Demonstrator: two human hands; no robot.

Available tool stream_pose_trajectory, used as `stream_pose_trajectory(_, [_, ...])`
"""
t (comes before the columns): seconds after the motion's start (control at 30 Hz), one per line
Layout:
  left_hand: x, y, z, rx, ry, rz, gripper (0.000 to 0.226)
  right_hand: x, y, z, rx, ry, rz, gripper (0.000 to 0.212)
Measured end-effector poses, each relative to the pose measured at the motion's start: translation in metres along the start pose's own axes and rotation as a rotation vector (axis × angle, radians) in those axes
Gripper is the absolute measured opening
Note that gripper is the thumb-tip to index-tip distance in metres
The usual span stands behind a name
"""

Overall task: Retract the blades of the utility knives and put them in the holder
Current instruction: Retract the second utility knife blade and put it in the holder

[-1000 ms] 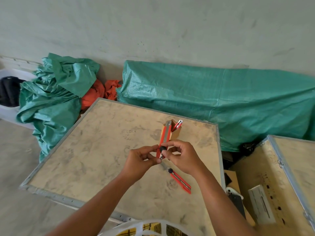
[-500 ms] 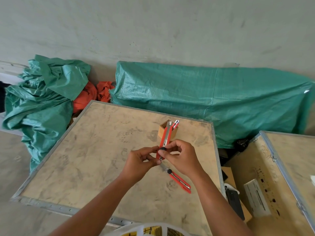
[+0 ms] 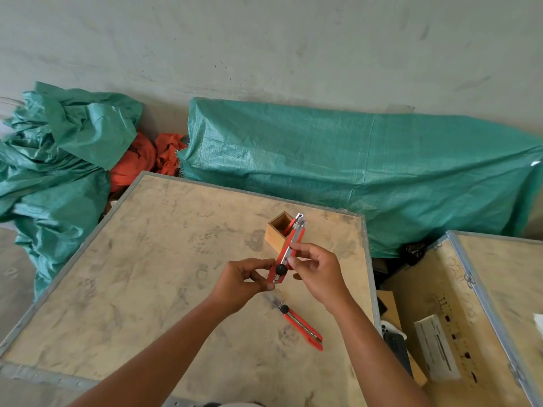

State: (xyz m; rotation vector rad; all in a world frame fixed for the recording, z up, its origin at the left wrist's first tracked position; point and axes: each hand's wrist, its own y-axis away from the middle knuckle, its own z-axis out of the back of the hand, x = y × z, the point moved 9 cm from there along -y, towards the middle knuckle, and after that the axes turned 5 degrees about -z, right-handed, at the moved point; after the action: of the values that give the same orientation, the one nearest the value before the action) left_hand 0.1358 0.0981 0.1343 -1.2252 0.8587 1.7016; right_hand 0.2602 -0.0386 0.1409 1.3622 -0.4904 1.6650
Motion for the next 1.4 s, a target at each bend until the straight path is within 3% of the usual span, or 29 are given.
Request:
stream_pose_trajectory(0.23, [0.013, -0.071, -0.014, 0.072, -0.066, 0.044, 0.043, -0.007, -0.066, 0.022, -0.042, 0.021, -0.036, 0.033])
stream_pose_trajectory(0.43, [0.050, -0.145, -0.016, -0.073, -0.059, 0.120, 0.041, -0.016, -0.143, 0.037, -0.217, 0.097, -0.028, 0.029])
stream_pose_trajectory(0.57, [0.058, -0.163, -0.008, -0.189, -0.154, 0.122, 0.066, -0.006, -0.152, 0.023, -0.331, 0.143, 0.060, 0.026])
stream_pose_trajectory(0.7, [0.083, -0.186, -0.028, -0.109, -0.295, 0.203, 0.091, -0.018, -0.172, 0.006, -0.334, 0.212, 0.048, 0.025])
stream_pose_trajectory(0.97, [0.102, -0.196, -0.037, -0.140, -0.386, 0.169, 0.063, -0.039, -0.188, -0.014, -0.260, 0.343, 0.035, 0.028])
stream_pose_trajectory(1.4, [0.096, -0.190, -0.037, -0.132, -0.393, 0.144, 0.074, -0.036, -0.176, -0.007, -0.254, 0.339, 0.113, 0.031])
